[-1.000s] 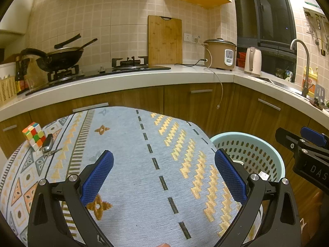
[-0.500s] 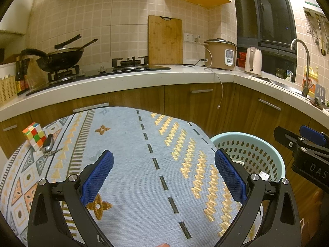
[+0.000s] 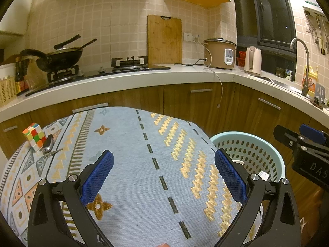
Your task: Collect trash
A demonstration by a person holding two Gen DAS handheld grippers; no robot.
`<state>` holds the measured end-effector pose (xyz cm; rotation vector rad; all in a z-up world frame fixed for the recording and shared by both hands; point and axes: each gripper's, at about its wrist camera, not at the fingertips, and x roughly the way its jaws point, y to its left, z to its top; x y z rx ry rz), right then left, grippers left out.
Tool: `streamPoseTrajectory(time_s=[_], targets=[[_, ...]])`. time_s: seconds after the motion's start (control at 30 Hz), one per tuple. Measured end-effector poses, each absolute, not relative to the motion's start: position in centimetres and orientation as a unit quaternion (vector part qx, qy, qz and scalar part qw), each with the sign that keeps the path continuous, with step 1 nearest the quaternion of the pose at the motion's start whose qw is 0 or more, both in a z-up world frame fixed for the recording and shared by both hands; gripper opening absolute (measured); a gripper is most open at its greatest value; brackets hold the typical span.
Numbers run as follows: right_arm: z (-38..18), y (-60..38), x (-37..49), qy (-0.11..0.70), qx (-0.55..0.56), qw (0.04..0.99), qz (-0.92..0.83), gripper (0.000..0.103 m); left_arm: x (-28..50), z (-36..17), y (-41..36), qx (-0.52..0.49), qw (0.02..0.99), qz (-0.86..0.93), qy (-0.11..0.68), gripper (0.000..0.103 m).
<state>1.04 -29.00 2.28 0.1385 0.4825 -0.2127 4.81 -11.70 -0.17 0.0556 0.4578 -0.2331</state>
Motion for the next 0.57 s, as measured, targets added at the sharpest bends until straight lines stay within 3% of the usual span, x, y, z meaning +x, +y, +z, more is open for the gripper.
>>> streamPoseTrajectory(time_s=[0.57], targets=[[4.6, -27.7, 0.2, 0.221, 0.055, 0.969, -0.098, 0.078, 2.6, 2.6, -9.3, 0.039, 0.971, -0.081, 0.220, 0.095]])
